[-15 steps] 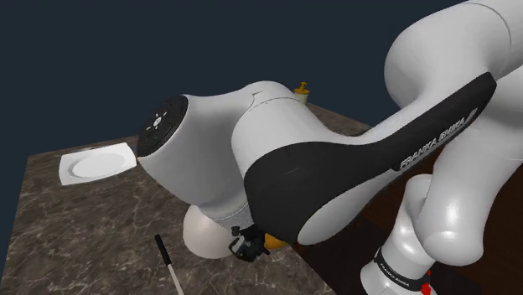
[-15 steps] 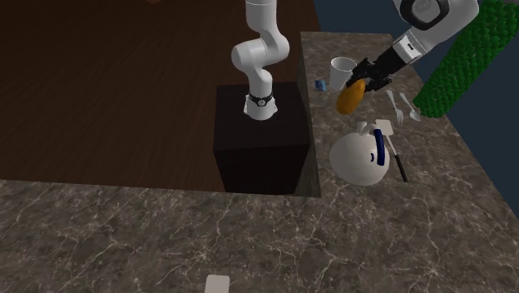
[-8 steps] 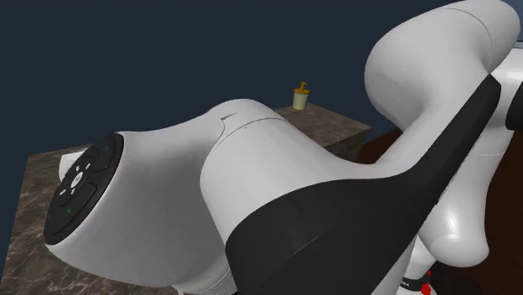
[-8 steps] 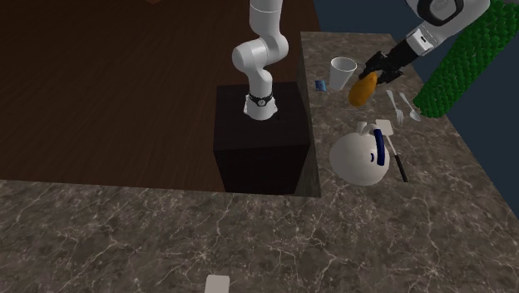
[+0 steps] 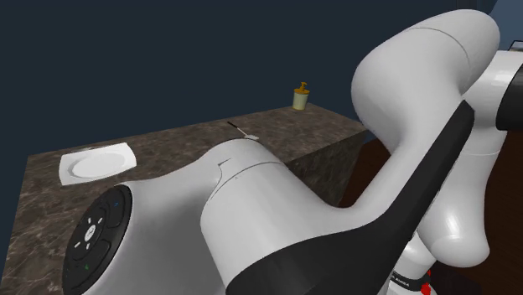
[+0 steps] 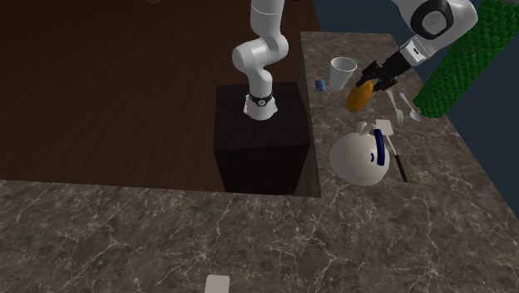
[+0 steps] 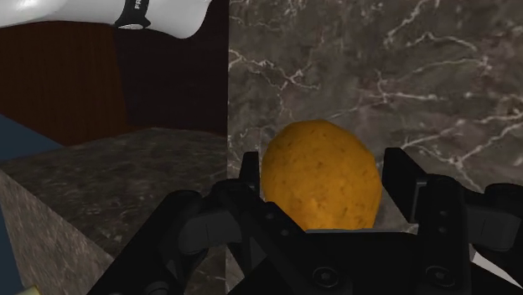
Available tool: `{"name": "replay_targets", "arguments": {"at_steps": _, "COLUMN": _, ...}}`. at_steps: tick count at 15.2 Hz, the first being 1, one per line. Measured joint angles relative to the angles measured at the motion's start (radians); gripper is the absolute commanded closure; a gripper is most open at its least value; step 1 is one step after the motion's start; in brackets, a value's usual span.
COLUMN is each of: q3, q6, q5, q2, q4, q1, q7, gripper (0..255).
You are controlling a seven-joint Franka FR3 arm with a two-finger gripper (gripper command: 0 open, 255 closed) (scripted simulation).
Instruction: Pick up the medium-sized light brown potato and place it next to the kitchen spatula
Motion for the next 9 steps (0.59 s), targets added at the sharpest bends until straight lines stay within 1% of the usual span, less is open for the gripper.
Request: {"name": "replay_targets", "arguments": {"at_steps": 9, "q3": -0.011, "q6": 0.101, "q5": -0.034, "q2": 0.058, "q4": -0.063, "q1": 0.010, "q7": 0.033, "gripper": 255}}
